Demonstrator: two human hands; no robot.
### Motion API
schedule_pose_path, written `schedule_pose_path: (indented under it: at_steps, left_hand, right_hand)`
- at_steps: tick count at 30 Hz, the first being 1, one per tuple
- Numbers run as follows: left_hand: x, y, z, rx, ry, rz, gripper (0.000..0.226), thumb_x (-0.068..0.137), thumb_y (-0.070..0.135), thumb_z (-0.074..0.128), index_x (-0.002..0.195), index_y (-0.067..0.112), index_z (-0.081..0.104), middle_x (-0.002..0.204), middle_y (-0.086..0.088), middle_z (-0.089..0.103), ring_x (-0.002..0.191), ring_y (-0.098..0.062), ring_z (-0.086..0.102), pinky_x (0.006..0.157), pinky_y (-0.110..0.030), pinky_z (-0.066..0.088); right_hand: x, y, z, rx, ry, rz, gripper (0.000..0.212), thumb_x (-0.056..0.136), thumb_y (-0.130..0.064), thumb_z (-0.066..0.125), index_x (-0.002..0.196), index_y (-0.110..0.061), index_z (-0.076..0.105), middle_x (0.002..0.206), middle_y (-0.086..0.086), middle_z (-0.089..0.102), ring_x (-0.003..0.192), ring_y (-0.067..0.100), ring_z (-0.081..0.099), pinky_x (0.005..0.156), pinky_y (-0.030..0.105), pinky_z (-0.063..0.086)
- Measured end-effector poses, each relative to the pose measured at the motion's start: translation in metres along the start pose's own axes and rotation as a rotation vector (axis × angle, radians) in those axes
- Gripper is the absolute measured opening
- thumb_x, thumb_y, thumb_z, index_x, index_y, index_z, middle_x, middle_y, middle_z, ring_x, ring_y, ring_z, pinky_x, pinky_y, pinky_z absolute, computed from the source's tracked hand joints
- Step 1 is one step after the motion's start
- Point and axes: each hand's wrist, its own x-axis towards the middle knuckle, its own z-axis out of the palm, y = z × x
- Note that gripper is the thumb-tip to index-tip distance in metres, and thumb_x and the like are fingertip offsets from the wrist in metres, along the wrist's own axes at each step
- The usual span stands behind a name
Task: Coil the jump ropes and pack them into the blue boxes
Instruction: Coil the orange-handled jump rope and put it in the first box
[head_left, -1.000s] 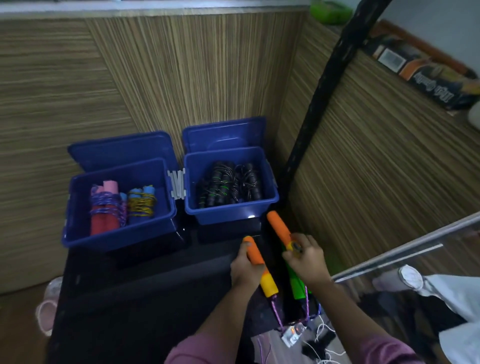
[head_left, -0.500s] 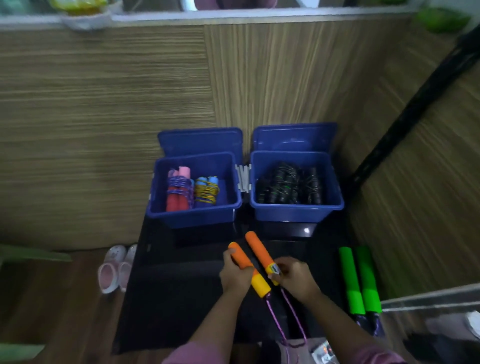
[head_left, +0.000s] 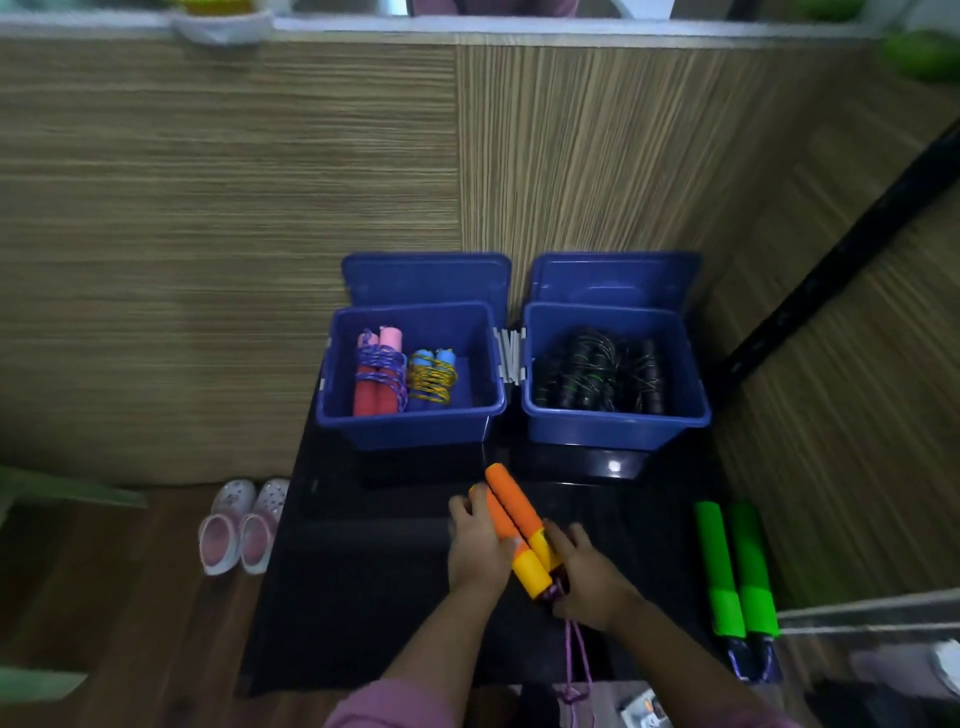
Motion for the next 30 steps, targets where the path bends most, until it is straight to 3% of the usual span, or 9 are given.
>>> schedule_pose_path:
  at_steps: [4,6,9,12,15,17,23,28,30]
  left_hand:
    - [0.006,0.002,-0.010,0.589,-0.120,0.436,0.070,0.096,0.036,0.049,0.151,0.039,0.007,0.160,0.008,-0.015,0.146,-0.017,-0.019,0.117,-0.058,0.004]
    - [0.011,-0.001,-0.014,0.720,-0.234,0.604,0.058,0.101,0.035,0.038,0.152,0.037,0.009,0.160,0.009,-0.014,0.140,-0.009,-0.026,0.115,-0.060,-0.007]
    - [0.021,-0.008,-0.019,0.806,-0.328,0.677,0.056,0.100,0.046,0.034,0.152,0.035,0.015,0.162,0.007,0.004,0.147,-0.011,-0.013,0.109,-0.058,-0.022]
    - [0.029,-0.007,-0.024,0.885,-0.388,0.683,0.077,0.087,0.064,0.047,0.151,0.036,0.016,0.161,0.004,0.011,0.148,-0.016,-0.007,0.108,-0.067,-0.014]
    - [0.026,0.002,-0.021,0.959,-0.380,0.671,0.090,0.076,0.060,0.064,0.149,0.032,0.019,0.158,-0.002,0.015,0.148,-0.024,0.003,0.109,-0.067,0.000]
    - [0.022,0.005,-0.018,1.026,-0.353,0.685,0.085,0.079,0.056,0.064,0.147,0.029,0.020,0.156,-0.006,0.019,0.141,-0.032,0.017,0.110,-0.059,0.013]
    - [0.019,0.001,-0.024,1.061,-0.304,0.698,0.066,0.087,0.047,0.053,0.143,0.029,0.023,0.143,-0.012,0.034,0.125,-0.034,0.032,0.104,-0.055,0.022]
    - [0.014,-0.013,-0.023,1.028,-0.341,0.576,0.075,0.092,0.045,0.048,0.152,0.023,0.007,0.145,-0.016,0.031,0.131,-0.035,0.030,0.112,-0.057,0.018]
    - [0.016,-0.018,-0.027,0.993,-0.336,0.592,0.073,0.094,0.048,0.042,0.152,0.023,0.006,0.144,-0.015,0.033,0.128,-0.034,0.035,0.108,-0.051,0.024]
  right_hand:
    - [0.003,0.000,-0.008,-0.010,-0.016,-0.001,0.101,0.076,-0.011,0.066,0.152,-0.017,0.001,0.143,0.007,0.025,0.105,0.020,0.055,0.079,0.025,0.046]
    - [0.004,0.004,-0.012,-0.047,-0.037,-0.041,0.099,0.078,-0.011,0.064,0.152,-0.016,-0.001,0.139,0.007,0.031,0.111,0.021,0.051,0.085,0.024,0.044]
    - [0.000,0.012,-0.018,-0.018,-0.029,-0.095,0.089,0.079,-0.008,0.061,0.151,-0.014,0.009,0.134,0.006,0.040,0.117,0.020,0.050,0.095,0.025,0.042]
    - [-0.005,0.021,-0.018,0.069,0.036,-0.072,0.071,0.078,-0.004,0.059,0.144,-0.006,0.034,0.126,0.005,0.047,0.116,0.018,0.050,0.095,0.020,0.040]
    - [-0.007,0.026,-0.014,0.105,0.148,0.025,0.035,0.076,-0.005,0.061,0.110,-0.004,0.060,0.095,-0.002,0.046,0.089,0.016,0.053,0.075,0.014,0.036]
    - [-0.006,0.026,-0.012,0.132,0.145,0.058,0.016,0.075,-0.006,0.062,0.090,-0.010,0.062,0.078,-0.010,0.045,0.072,0.009,0.049,0.063,0.012,0.033]
    - [-0.001,0.026,-0.022,0.318,0.085,0.185,0.018,0.077,-0.010,0.069,0.087,-0.023,0.061,0.068,-0.012,0.059,0.065,-0.016,0.057,0.060,0.004,0.040]
    - [0.004,0.010,-0.022,0.343,-0.020,0.189,0.007,0.078,-0.010,0.066,0.075,-0.015,0.069,0.063,-0.007,0.059,0.060,0.000,0.053,0.060,0.016,0.041]
    - [0.005,0.003,-0.027,0.437,-0.036,0.233,0.023,0.082,-0.008,0.060,0.060,-0.017,0.061,0.057,-0.004,0.055,0.054,0.004,0.049,0.057,0.022,0.039]
